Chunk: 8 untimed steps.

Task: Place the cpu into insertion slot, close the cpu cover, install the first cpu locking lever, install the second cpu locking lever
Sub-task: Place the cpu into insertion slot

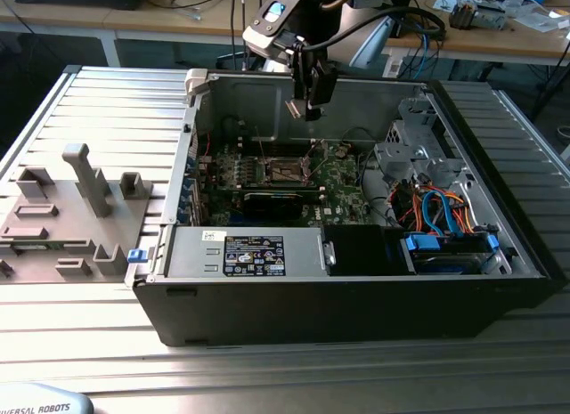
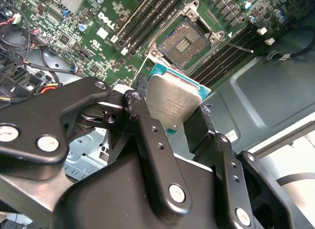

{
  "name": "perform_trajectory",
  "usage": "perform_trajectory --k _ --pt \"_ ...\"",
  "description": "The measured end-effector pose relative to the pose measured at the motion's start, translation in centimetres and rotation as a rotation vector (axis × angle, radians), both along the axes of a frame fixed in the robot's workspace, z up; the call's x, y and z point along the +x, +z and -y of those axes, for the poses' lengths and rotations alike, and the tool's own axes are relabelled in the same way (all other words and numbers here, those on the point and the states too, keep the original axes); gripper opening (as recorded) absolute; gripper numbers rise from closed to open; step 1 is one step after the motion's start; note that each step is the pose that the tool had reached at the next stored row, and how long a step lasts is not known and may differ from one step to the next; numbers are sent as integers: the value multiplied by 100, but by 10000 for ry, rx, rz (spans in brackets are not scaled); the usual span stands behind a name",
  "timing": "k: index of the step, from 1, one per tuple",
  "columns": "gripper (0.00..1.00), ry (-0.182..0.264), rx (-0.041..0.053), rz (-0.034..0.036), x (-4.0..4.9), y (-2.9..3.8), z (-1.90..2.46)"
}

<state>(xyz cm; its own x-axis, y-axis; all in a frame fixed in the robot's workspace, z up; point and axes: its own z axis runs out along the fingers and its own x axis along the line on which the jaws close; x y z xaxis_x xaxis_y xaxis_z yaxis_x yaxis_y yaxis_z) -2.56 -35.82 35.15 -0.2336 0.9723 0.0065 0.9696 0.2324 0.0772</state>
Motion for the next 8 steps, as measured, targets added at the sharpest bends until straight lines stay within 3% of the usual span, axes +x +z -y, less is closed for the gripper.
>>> perform_trajectory --k 8 --pt "54 -34 0 0 0 0 0"
